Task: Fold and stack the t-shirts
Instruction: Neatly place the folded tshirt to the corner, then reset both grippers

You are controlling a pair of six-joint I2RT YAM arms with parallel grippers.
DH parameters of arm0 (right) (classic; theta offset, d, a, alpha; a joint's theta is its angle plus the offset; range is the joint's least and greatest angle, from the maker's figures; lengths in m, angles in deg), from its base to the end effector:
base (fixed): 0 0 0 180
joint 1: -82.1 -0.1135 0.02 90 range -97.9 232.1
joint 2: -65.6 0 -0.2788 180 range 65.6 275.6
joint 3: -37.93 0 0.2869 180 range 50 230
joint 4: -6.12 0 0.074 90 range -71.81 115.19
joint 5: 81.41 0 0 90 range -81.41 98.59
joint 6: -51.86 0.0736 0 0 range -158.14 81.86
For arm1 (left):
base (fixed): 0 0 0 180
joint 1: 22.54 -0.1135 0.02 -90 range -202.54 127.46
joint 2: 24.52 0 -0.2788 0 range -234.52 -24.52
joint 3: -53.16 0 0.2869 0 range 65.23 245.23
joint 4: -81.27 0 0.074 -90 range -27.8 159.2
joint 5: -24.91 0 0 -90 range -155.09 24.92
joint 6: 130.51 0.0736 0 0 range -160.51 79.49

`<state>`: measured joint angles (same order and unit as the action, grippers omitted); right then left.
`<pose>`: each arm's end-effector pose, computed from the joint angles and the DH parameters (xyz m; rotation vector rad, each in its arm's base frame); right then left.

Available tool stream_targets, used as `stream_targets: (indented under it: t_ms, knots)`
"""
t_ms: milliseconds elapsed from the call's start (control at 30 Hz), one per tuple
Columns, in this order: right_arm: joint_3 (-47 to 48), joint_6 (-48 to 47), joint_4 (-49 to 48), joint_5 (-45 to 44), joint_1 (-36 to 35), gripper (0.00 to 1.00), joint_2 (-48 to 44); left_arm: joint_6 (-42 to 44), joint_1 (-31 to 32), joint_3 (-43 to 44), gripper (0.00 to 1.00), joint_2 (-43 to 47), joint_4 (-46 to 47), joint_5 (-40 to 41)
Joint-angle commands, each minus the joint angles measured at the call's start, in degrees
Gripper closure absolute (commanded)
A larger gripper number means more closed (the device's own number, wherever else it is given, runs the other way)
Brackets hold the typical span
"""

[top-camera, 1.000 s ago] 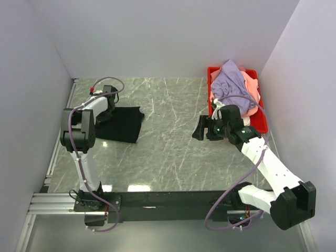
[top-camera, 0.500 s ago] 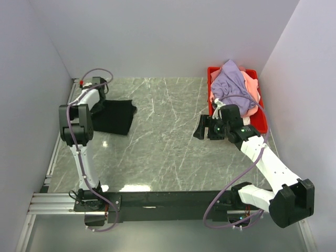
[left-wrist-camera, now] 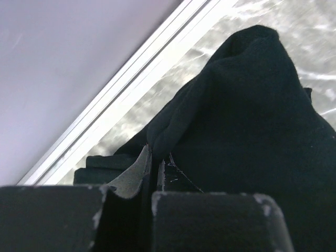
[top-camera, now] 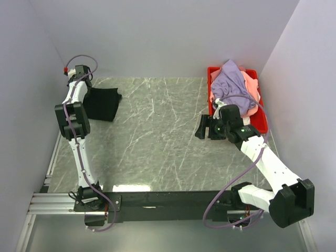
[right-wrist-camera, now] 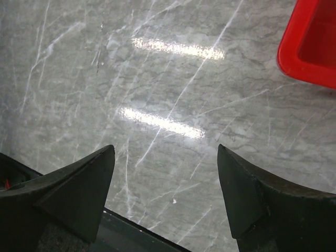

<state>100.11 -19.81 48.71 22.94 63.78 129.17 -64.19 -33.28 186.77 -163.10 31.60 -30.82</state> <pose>0.2670 0.1076 0.2553 -0.1274 2.3862 0.6038 0.5748 0.1512 0.1631 -0.9327 2.2163 0.6471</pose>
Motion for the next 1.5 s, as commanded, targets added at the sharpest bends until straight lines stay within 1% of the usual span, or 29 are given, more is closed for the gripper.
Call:
stream_targets:
  t_ms: [0,67,233,433,467,533,567,667,700,800,867,900,933,967,1000,1033,1067,1133,1167,1200,1233,1267,1300,1333,1367,1400,1433,1467]
  knots:
    - [-0.1,-0.84,-0.29,-2.57,0.48,0.15,-1.34,3.38,-1.2,5.55,1.0,-2.04,1.65,-2.18]
    - [0.08,-0.84,0.24,-3.36,0.4,0.15,-1.69,4.08,-1.65,7.22,1.0,-2.74,2.71,-1.92]
    - [0.43,-0.57,1.2,-5.03,0.4,0.15,-3.27,3.65,-3.32,11.96,1.0,-5.12,1.92,-0.51]
    - [0.43,-0.22,2.61,-6.88,0.4,0.15,-4.33,3.47,-4.02,11.53,1.0,-4.5,3.06,-4.54]
    - [0.69,-0.31,3.13,-6.97,0.4,0.15,-4.51,3.29,-3.94,11.79,0.97,-4.41,2.89,-5.08]
    - [0.96,-0.22,3.49,-7.05,0.49,0.15,-4.68,2.68,-3.94,12.41,0.87,-3.8,2.1,-5.61]
    - [1.04,-0.31,3.75,-7.23,0.4,0.15,-5.12,2.68,-3.94,12.32,0.7,-2.84,2.01,-5.61]
    - [1.05,-0.48,3.67,-7.23,0.48,0.15,-6.09,2.06,-3.59,10.92,0.56,0.4,1.66,-5.87]
    - [1.05,-0.49,3.67,-7.06,0.49,0.15,-6.35,2.23,-3.32,10.39,0.44,1.29,1.74,-5.87]
    - [1.4,-0.84,3.75,-6.62,0.4,0.15,-7.06,2.06,-1.49,9.69,0.31,4.72,0.87,-4.21]
    - [1.48,-1.01,3.93,-6.53,0.4,0.15,-7.58,2.41,0.71,9.86,0.27,7.08,-0.27,-2.72]
    - [1.48,-1.1,4.02,-6.44,0.4,0.15,-7.76,2.15,1.51,9.95,0.14,7.8,-0.88,-2.01]
    - [1.48,-1.19,4.1,-6.44,0.48,0.15,-8.02,1.71,2.3,10.3,0.04,8.76,-1.59,-2.09]
    - [1.4,-1.19,4.28,-6.61,0.4,0.15,-8.37,1.27,3.0,10.21,0.01,10.86,-2.99,-2.61]
    - [1.48,-1.1,4.19,-6.61,0.48,0.15,-8.46,0.75,4.23,10.04,0.01,12.18,-3.44,-4.71]
    - [1.31,-1.1,4.19,-6.44,0.4,0.14,-8.81,-1.35,4.76,9.08,0.01,13.59,-4.05,-5.69]
    - [1.13,-1.1,3.76,-6.53,0.4,0.14,-9.16,-2.41,5.64,8.29,0.01,16.91,-4.49,-7.26]
    - [0.87,-1.19,3.23,-7.05,0.48,0.14,-9.69,-5.48,6.96,2.41,0.01,21.05,-3.71,-9.91]
    - [0.52,-1.01,2.97,-8.71,0.4,0.14,-10.04,-6.11,8.79,-0.05,0.01,25.42,-3.18,-10.0]
    - [0.34,-0.58,2.96,-9.77,0.4,0.14,-10.22,-6.72,9.77,-2.42,0.01,27.56,-2.48,-9.39]
    - [0.26,-0.4,2.88,-10.39,0.4,0.14,-10.48,-8.38,10.47,-6.88,0.01,29.49,-2.3,-7.04]
    - [0.08,0.04,2.79,-11.0,0.4,0.14,-11.18,-9.09,13.87,-8.93,0.01,33.25,-2.3,-6.41]
    - [-0.01,0.13,2.53,-10.92,0.48,0.13,-11.54,-10.23,15.3,-12.95,0.01,35.12,-3.08,-5.36]
    - [-0.18,0.13,2.26,-10.83,0.49,0.13,-11.97,-13.29,16.71,-15.34,0.01,37.05,-3.44,-3.69]
    - [-0.71,0.3,1.65,-10.57,0.4,0.13,-12.76,-14.8,19.5,-18.23,0.01,41.42,-3.0,-3.5]
    - [-0.89,0.39,1.3,-10.22,0.4,0.13,-13.29,-16.21,20.84,-21.14,0.01,43.73,-2.48,-4.02]
    - [-1.32,0.48,1.03,-10.13,0.48,0.13,-13.65,-17.53,22.33,-27.69,0.01,46.19,0.22,-5.07]
    - [-1.59,0.66,0.33,-10.3,0.49,0.13,-14.43,-18.15,25.48,-31.15,0.01,51.17,1.47,-6.73]
